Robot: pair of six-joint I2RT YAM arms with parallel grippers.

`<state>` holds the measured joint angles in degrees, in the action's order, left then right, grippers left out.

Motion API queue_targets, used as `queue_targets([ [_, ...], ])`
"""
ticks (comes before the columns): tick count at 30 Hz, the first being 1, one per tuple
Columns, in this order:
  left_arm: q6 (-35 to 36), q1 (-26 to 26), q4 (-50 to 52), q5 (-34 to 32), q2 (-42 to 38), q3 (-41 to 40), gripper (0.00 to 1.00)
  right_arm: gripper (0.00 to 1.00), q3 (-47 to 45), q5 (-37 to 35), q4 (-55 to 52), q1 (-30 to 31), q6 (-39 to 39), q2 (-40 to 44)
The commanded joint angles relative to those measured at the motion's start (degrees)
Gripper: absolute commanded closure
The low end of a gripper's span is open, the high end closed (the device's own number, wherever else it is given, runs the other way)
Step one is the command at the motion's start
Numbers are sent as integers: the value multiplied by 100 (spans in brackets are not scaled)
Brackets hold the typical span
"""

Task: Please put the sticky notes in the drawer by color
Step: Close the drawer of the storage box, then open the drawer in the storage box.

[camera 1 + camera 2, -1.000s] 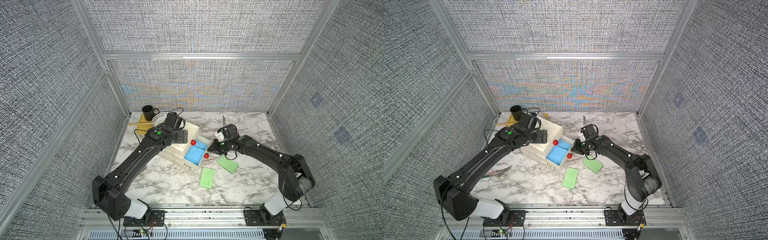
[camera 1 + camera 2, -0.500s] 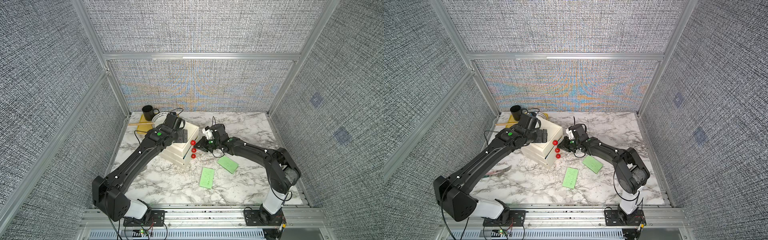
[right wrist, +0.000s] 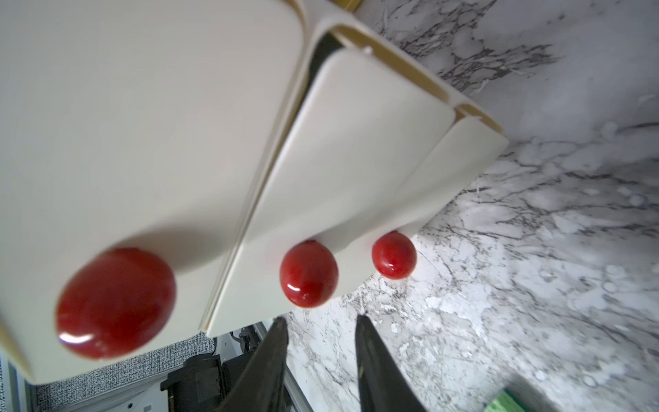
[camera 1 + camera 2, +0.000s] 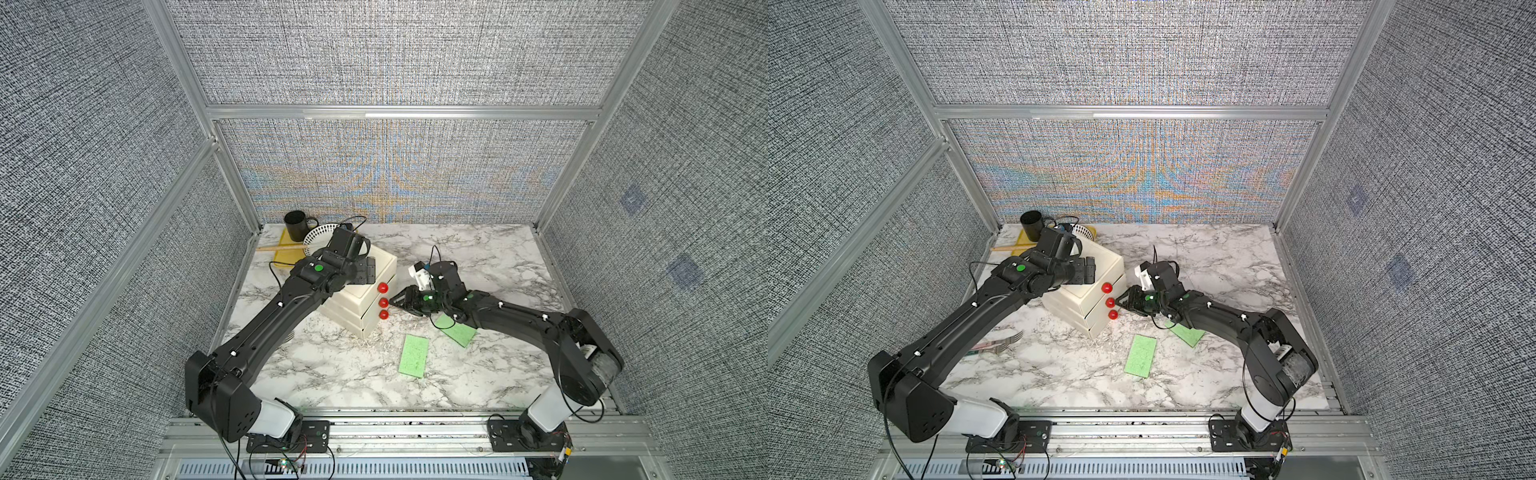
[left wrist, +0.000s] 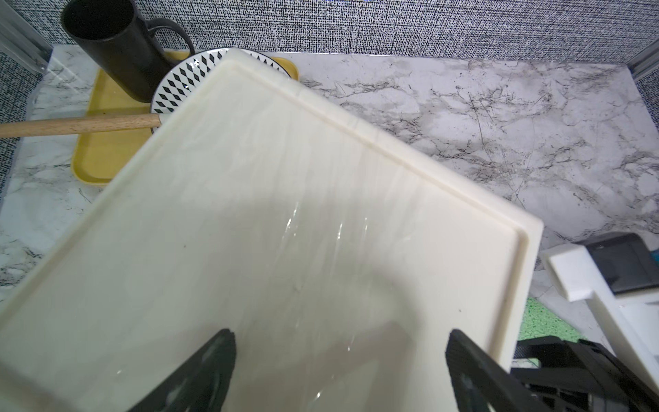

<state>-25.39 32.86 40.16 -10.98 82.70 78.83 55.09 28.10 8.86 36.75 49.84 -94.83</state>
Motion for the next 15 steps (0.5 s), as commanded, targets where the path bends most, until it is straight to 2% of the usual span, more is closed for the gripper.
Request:
queue_targets([
  [1,-150,2,169,324,58,-60,6,58,-320,267,828,-6,127,-84],
  [4,-191,3,180,385,79,-52,6,52,-618,551,1710,-1,471,-323],
  [8,-193,2,224,443,87,-25,6,42,-737,755,2329,-13,589,-654],
  [14,-180,5,229,448,79,-43,6,43,-653,924,2739,-37,597,-1181],
  [15,-178,1,229,461,84,-43,6,43,-643,970,2830,-49,793,-1274],
])
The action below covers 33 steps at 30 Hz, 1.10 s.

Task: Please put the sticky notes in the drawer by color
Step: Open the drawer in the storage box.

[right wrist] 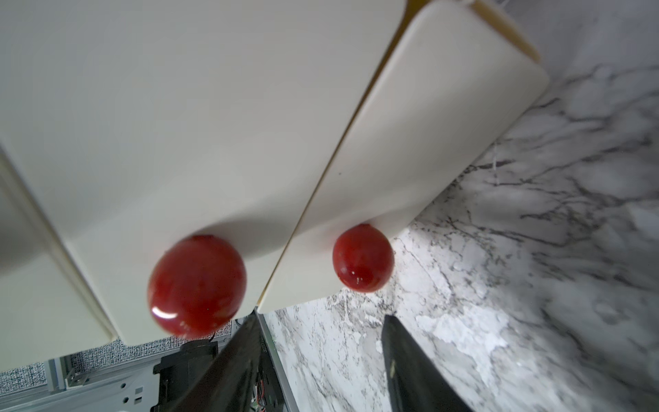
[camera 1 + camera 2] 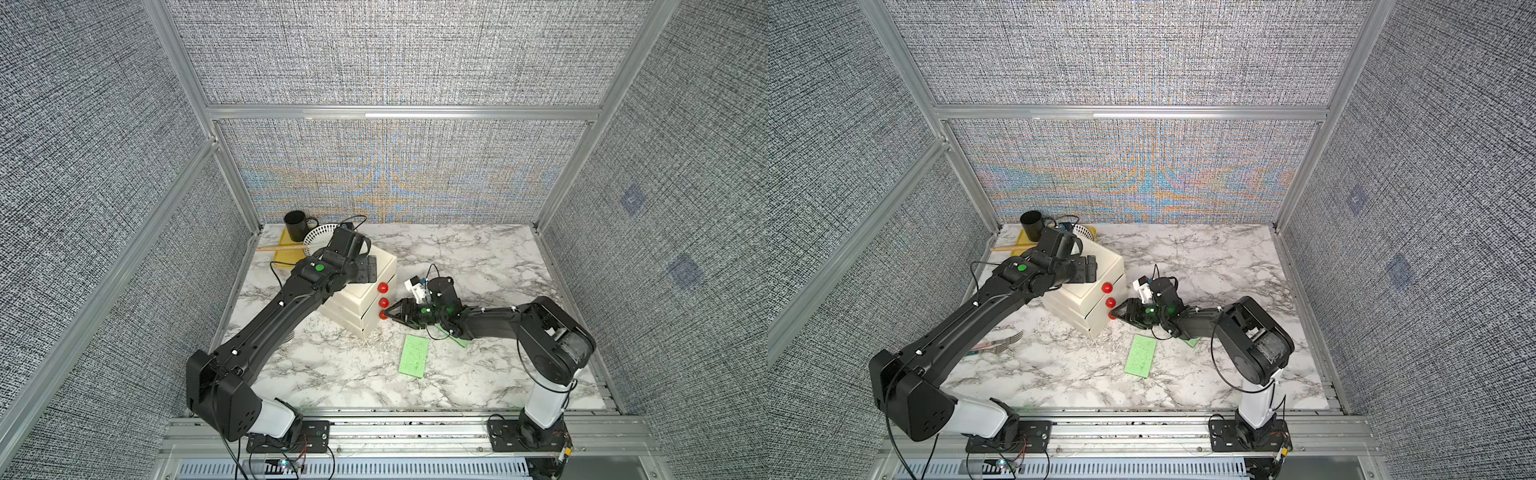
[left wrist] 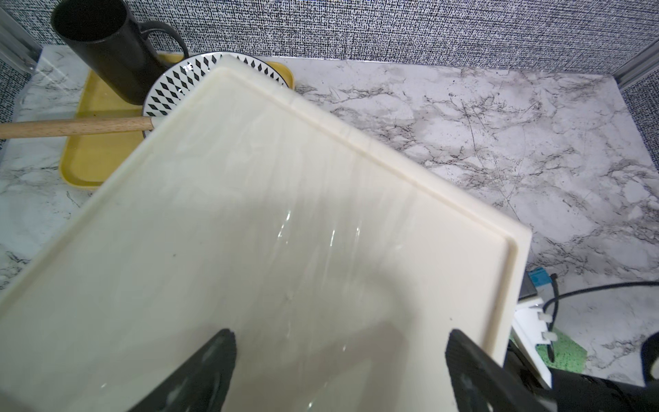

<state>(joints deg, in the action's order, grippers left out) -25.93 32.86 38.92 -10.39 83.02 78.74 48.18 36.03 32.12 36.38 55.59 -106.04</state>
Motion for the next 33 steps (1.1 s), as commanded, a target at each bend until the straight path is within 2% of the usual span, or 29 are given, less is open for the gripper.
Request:
queue_targets([
  [1,-129,1,358,411,61,-34,6,43,53,214,595,-23,262,-247],
  [16,-135,1,454,542,168,-8,7,48,182,449,1761,-54,626,-1056],
  [23,-134,1,457,553,196,-9,7,58,246,501,2037,-60,763,-1265],
  [29,-164,3,451,567,226,-8,8,76,219,471,1940,-54,679,-1227],
  [33,-175,4,457,573,228,-10,8,83,58,373,1692,-81,474,-1051],
])
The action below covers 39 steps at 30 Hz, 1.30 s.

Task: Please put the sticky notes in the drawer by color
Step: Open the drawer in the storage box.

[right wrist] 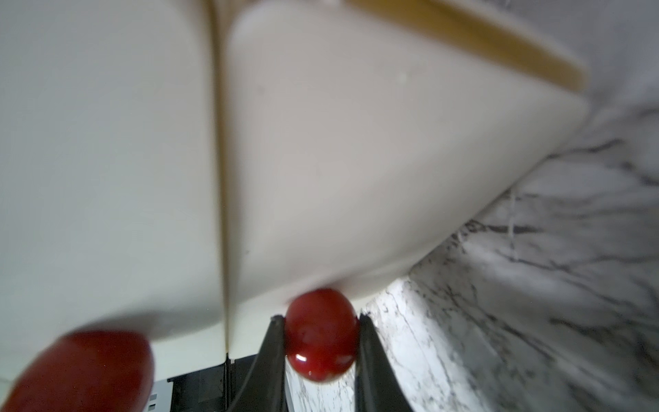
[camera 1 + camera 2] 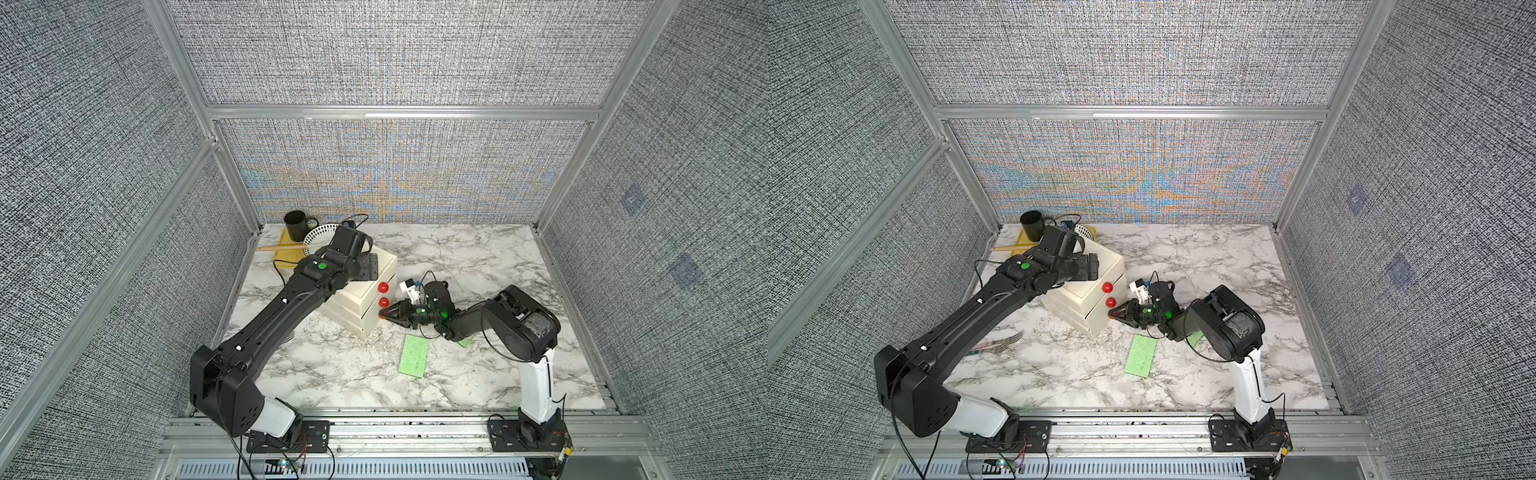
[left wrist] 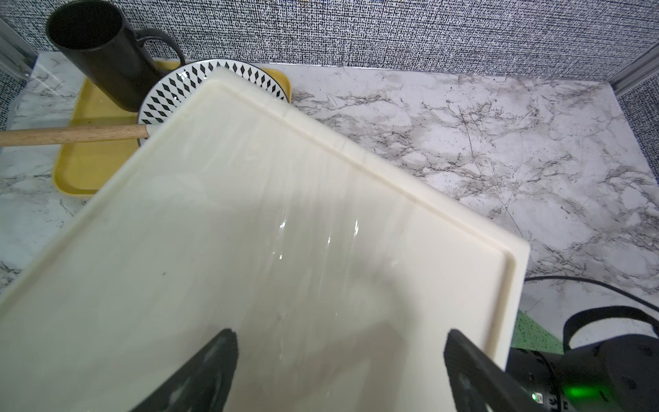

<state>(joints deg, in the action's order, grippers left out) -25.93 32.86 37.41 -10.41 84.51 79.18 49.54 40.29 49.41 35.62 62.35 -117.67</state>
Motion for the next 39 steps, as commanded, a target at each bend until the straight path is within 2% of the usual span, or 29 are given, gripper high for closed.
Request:
queue_targets([
  [1,-177,1,604,569,76,-48,8,84,-125,-69,-135,-18,-271,169],
  [8,-196,4,607,566,79,-51,8,88,-779,-300,-900,-98,-952,732],
  [22,-214,8,618,703,162,-34,9,87,-1511,-1047,-2676,-194,-1864,1886],
  [23,-205,6,623,705,162,-27,9,85,-1533,-1133,-2873,-221,-1931,1966],
  [24,-208,9,631,699,167,-32,9,78,-1555,-1213,-3065,-235,-1989,2058],
  [26,-191,5,636,692,167,-26,9,56,-1531,-1411,-3496,-249,-2110,2269],
  [27,-179,1,640,697,171,-21,8,48,-1539,-1539,-3738,-246,-2161,2421],
  [28,-176,1,658,681,171,-13,8,44,-1521,-1649,-3932,-250,-2210,2561],
  [32,-151,1,663,621,145,60,6,39,-1379,-2187,-5055,-347,-2504,3336],
  [36,-64,1,666,563,105,165,5,39,-994,-2948,-6602,-642,-2815,4006],
  [39,-3,5,630,489,41,208,5,40,-676,-3595,-7688,-934,-2769,4464],
])
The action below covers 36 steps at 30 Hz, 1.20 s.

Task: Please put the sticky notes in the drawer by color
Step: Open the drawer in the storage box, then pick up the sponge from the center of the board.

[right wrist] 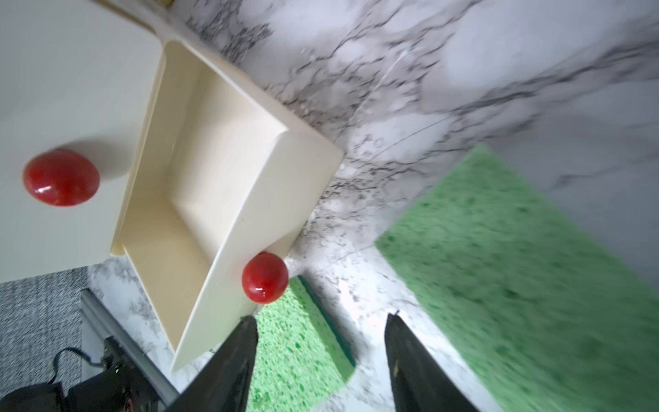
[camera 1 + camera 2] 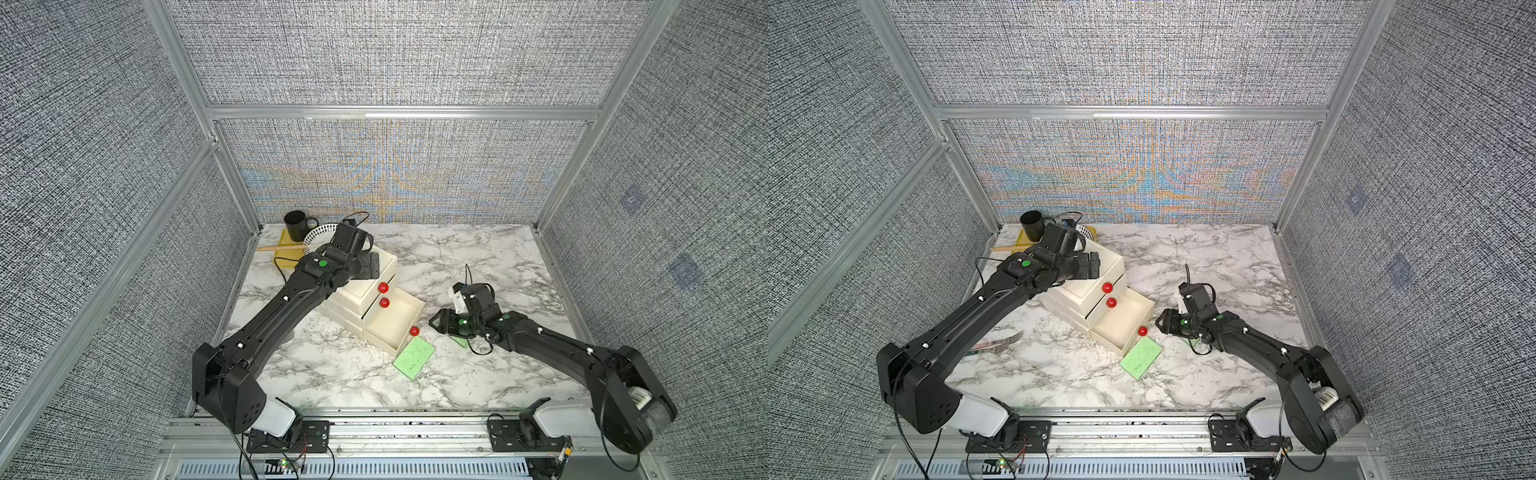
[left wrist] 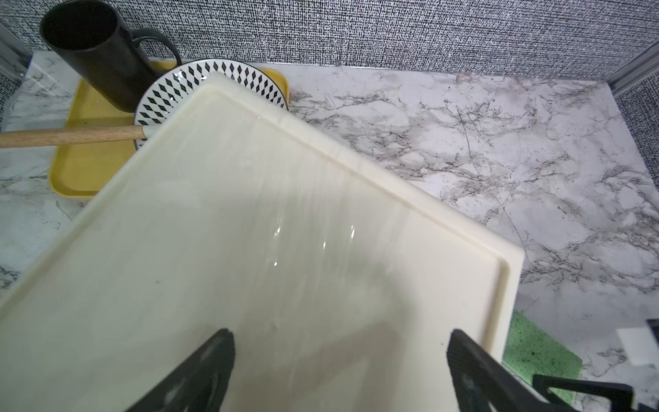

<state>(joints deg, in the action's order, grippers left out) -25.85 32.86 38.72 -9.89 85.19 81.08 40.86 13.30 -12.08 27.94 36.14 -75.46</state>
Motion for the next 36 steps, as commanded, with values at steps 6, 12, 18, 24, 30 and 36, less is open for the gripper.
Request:
queue_targets([
  [6,98,4,237,424,-216,-29,5,40,458,-1310,-3113,-889,375,456],
  [12,268,2,-13,666,-285,-28,3,42,141,-1005,-2729,-1101,643,389],
  [18,489,10,40,777,-323,44,0,46,74,-739,-2030,-1326,679,91],
  [24,580,19,-61,758,-556,-124,0,48,359,-609,-1626,-1385,628,-467],
  [30,766,118,-66,756,-701,-160,0,51,458,-686,-1500,-1394,619,-1078],
  [36,976,457,-40,715,-691,-76,0,67,340,-881,-1474,-1396,571,-1321],
])
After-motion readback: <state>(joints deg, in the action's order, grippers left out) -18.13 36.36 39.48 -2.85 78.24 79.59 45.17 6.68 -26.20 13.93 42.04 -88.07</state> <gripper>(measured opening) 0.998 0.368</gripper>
